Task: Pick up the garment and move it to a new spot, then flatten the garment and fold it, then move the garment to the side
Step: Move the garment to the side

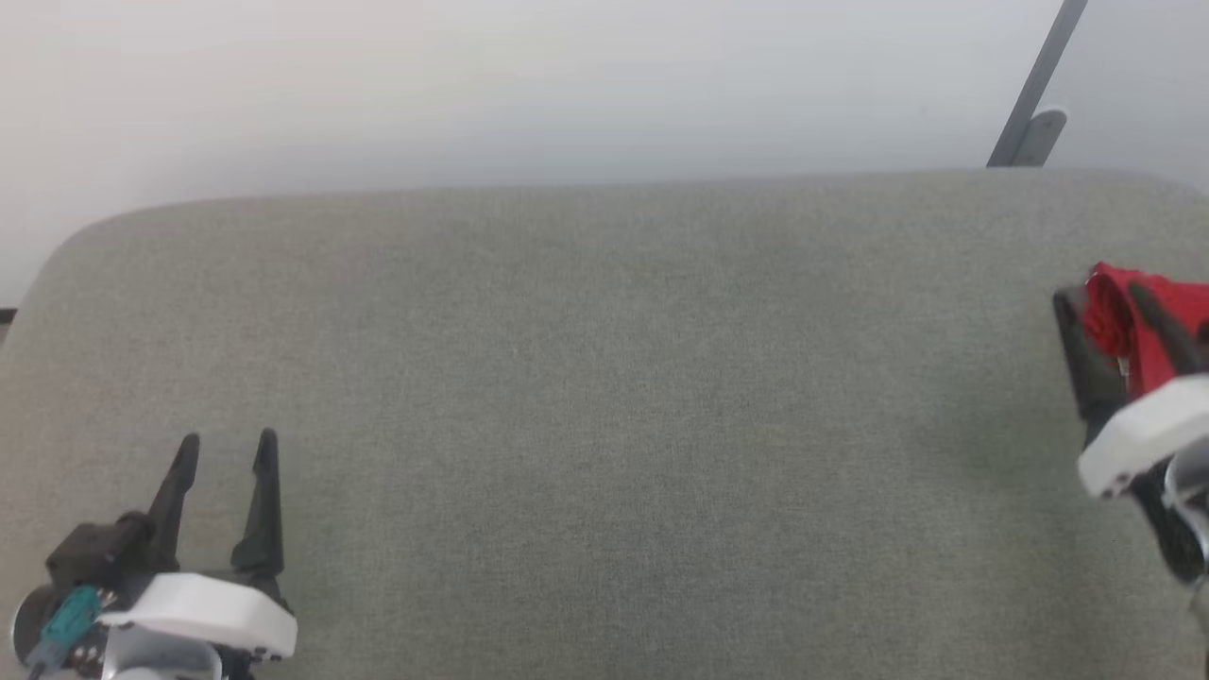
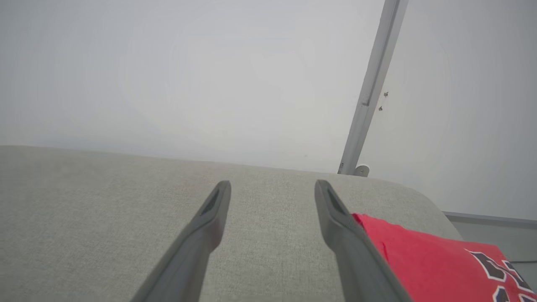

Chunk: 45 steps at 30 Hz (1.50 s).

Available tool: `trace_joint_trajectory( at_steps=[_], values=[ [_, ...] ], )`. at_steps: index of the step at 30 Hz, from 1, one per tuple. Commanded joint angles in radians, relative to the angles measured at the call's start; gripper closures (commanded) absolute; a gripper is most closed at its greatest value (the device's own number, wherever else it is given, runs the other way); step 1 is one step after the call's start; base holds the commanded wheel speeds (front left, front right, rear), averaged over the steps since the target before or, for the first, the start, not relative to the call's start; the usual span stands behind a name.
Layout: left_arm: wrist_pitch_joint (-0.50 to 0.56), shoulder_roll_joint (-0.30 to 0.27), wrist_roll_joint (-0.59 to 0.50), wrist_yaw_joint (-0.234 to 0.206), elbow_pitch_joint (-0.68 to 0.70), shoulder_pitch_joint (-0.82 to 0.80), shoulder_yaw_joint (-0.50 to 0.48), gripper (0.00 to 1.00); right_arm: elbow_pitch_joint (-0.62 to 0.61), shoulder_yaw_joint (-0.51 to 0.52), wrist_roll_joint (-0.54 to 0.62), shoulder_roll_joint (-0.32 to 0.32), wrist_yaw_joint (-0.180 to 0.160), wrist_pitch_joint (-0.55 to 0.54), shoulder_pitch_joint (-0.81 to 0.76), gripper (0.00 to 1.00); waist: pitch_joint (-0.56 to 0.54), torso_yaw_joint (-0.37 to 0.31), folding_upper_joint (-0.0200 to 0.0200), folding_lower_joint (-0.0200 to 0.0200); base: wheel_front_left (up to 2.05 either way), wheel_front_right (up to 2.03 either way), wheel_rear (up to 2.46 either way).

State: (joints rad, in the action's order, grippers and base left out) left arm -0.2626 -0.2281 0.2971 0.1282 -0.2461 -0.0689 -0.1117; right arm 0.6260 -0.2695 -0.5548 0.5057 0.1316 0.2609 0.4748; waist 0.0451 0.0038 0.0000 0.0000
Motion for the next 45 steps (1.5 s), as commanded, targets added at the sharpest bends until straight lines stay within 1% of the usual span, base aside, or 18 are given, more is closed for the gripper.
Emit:
trace_joint_trajectory(
  at_steps=[1,7,8,15,22,34,45],
  values=[
    [-0.002,-0.004,0.003,0.002,0.005,0.016,-0.003,0.00,-0.016,0.023,0.020,-0.009,-0.002,0.005,-0.029,0.00,-0.012,0.001,0.0000,0.0000,0.00,0.00,0.00],
    [-0.002,-0.010,0.010,0.003,0.013,0.061,-0.012,0.00,-0.087,0.115,0.091,-0.071,-0.002,0.005,-0.149,0.00,-0.040,0.000,0.0000,0.0000,0.00,0.00,0.00],
    [-0.002,-0.010,0.010,0.003,0.013,0.061,-0.012,0.00,-0.087,0.115,0.091,-0.071,-0.002,0.005,-0.149,0.00,-0.040,0.000,0.0000,0.0000,0.00,0.00,0.00],
    [-0.002,-0.017,0.024,0.003,0.024,0.104,-0.032,0.00,-0.159,0.199,0.146,-0.139,-0.002,0.005,-0.261,0.00,-0.061,-0.002,0.0000,0.0000,0.00,0.00,0.00],
    [-0.002,-0.019,0.035,0.003,0.033,0.127,-0.047,0.00,-0.226,0.252,0.176,-0.190,-0.002,-0.009,-0.339,0.00,-0.070,-0.005,0.0000,0.0000,0.00,0.00,0.00],
    [-0.002,-0.021,0.045,0.003,0.043,0.148,-0.060,0.00,-0.292,0.296,0.202,-0.235,-0.002,-0.032,-0.399,0.00,-0.079,-0.009,0.0000,0.0000,0.00,0.00,0.00],
    [-0.002,-0.023,0.044,0.003,0.043,0.150,-0.056,0.00,-0.321,0.303,0.212,-0.250,-0.002,-0.052,-0.408,0.00,-0.081,-0.014,0.0000,0.0000,0.00,0.00,0.00]
  ],
)
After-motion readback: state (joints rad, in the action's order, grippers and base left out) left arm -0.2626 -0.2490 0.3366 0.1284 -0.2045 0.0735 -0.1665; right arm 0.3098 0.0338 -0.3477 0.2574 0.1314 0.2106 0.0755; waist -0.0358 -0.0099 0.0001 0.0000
